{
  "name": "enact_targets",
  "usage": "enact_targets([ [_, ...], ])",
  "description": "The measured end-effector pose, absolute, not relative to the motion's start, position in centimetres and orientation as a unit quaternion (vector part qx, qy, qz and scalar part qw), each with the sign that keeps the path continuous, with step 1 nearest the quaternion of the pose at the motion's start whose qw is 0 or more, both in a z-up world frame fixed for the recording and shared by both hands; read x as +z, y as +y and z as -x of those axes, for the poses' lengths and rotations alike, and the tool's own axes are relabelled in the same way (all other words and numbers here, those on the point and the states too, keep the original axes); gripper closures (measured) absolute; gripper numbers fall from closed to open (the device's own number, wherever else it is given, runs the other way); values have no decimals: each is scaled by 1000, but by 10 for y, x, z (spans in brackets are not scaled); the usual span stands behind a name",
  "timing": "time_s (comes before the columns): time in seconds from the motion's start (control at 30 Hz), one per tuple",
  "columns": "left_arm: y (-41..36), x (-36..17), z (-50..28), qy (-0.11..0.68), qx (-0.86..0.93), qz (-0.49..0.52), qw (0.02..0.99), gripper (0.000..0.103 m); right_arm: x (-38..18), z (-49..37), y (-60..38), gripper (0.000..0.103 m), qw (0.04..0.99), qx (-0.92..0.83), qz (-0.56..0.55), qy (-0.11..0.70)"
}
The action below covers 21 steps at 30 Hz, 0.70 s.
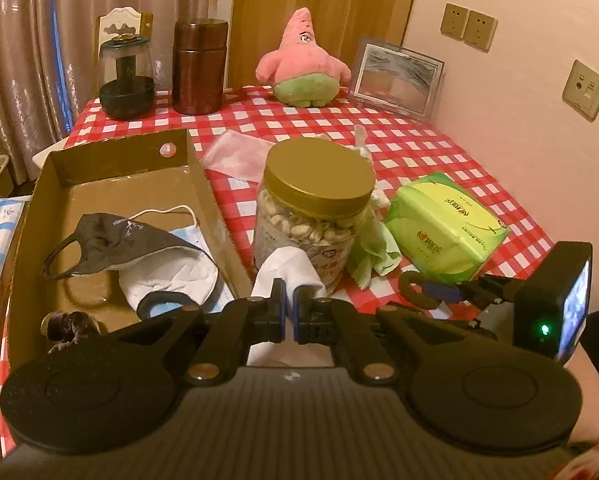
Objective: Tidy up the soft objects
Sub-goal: 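Lower the white cloth into the tray and open the left gripper while the right drops the hair tie there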
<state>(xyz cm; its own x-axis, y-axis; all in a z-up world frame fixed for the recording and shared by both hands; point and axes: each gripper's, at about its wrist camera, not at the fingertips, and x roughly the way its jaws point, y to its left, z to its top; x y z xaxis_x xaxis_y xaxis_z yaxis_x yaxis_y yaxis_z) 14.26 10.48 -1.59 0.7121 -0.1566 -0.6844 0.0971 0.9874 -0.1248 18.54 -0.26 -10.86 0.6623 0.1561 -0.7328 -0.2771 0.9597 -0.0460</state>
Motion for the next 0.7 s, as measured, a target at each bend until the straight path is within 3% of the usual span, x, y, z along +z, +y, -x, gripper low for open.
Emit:
enact_targets([
  [0.03, 106, -16, -142, 373, -68, 40, 924, 101, -108, -185, -3, 68, 909, 116, 80, 393],
  [0.07, 106, -15, -142, 374, -68, 40, 924, 101, -108, -185, -3, 89, 908, 115, 86, 393],
  [0.1, 107, -15, -141, 373, -67, 40, 925, 101, -108, -185, -4, 96, 907, 115, 87, 395],
  [0.33, 115, 3, -131, 357, -66, 49, 931, 101, -84, -166, -14, 96, 903, 148, 28, 401],
  [0.7, 151, 80, -130, 295, -28, 28, 955, 101, -9, -142, 18, 96, 892, 289, -26, 347],
])
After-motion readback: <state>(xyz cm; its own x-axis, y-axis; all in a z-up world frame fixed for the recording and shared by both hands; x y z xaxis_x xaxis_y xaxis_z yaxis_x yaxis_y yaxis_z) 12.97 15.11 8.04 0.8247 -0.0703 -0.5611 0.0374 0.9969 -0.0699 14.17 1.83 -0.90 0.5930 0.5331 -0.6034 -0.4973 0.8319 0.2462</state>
